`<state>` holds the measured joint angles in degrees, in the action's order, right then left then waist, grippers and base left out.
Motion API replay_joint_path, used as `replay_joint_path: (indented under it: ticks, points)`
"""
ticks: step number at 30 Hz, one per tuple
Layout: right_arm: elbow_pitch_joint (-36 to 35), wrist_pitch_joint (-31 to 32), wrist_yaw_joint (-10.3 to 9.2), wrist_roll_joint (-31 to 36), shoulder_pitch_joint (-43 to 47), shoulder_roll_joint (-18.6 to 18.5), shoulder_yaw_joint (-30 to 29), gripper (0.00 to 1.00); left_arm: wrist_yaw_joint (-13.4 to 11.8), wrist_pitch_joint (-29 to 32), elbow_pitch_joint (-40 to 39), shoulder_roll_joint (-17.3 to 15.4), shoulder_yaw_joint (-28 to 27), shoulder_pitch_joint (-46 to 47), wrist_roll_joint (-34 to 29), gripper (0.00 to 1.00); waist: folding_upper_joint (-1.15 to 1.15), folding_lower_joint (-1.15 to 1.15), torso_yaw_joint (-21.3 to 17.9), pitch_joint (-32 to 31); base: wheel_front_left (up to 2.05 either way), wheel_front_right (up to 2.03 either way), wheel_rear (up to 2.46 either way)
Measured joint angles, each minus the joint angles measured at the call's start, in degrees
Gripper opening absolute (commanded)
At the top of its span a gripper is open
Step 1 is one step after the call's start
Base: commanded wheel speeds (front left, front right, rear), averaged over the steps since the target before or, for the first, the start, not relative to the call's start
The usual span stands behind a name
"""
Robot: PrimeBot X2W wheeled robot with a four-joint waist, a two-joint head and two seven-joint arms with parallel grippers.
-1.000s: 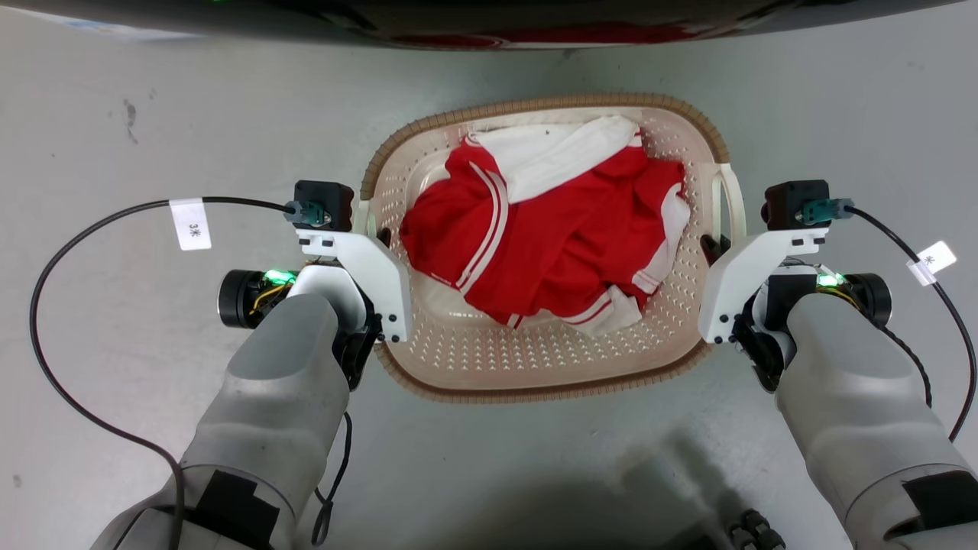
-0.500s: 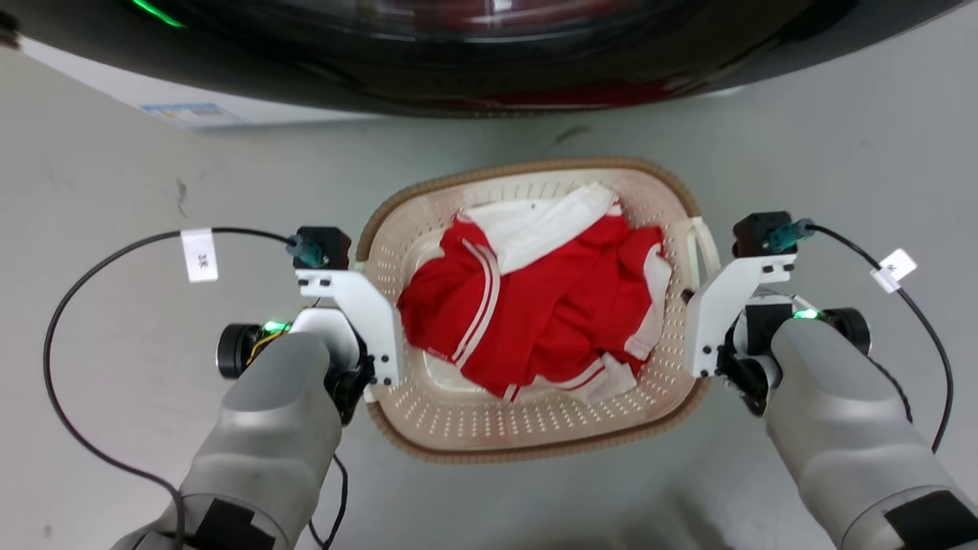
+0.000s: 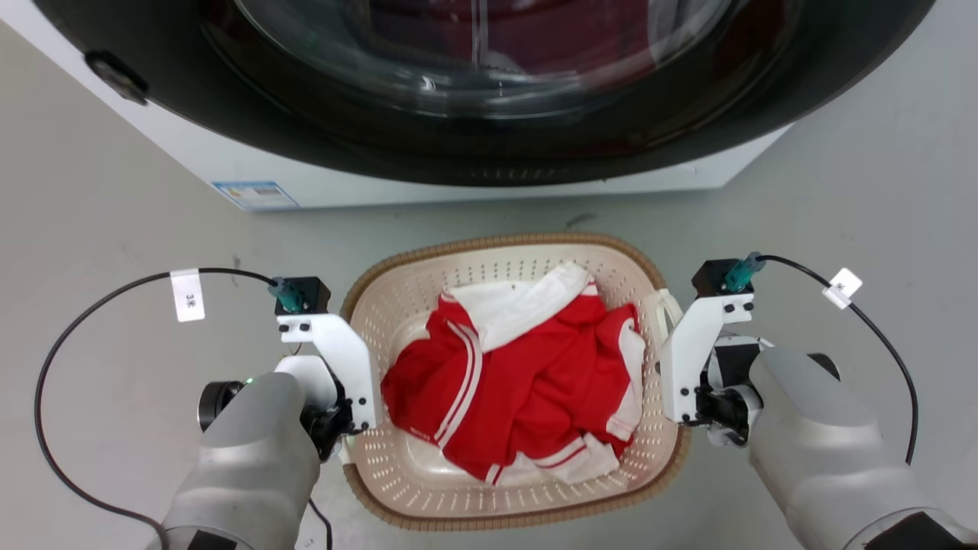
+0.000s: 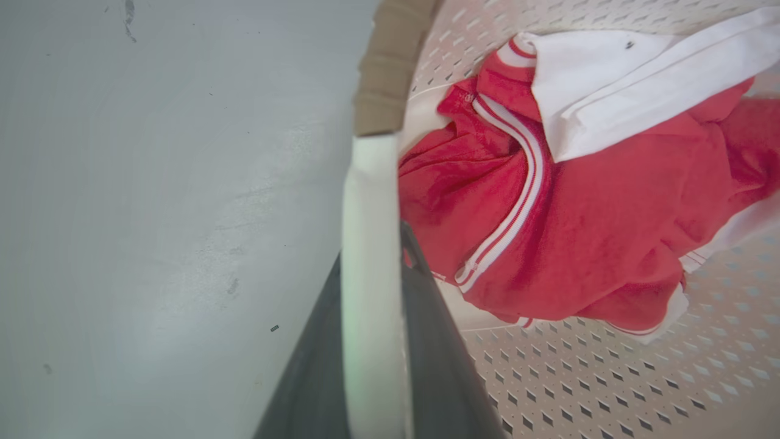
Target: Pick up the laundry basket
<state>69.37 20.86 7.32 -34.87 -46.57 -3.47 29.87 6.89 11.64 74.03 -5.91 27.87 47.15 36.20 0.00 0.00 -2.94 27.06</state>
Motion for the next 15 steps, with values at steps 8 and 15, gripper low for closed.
replay_joint_path:
  ticks: [8,15]
  points:
    - [1.29,5.98,0.0,-3.35,0.04,0.1,2.71,0.0,0.15,5.8,0.0,-0.47,0.14,-0.72,1.4,0.0,0.0,0.0,0.72,-6.66,0.0,0.0,0.0]
    - [2.42,11.04,0.0,-5.67,0.08,0.09,3.6,0.0,0.14,9.38,0.01,-0.23,0.92,-1.19,1.8,0.0,0.0,0.0,1.05,-11.84,0.0,0.0,0.0]
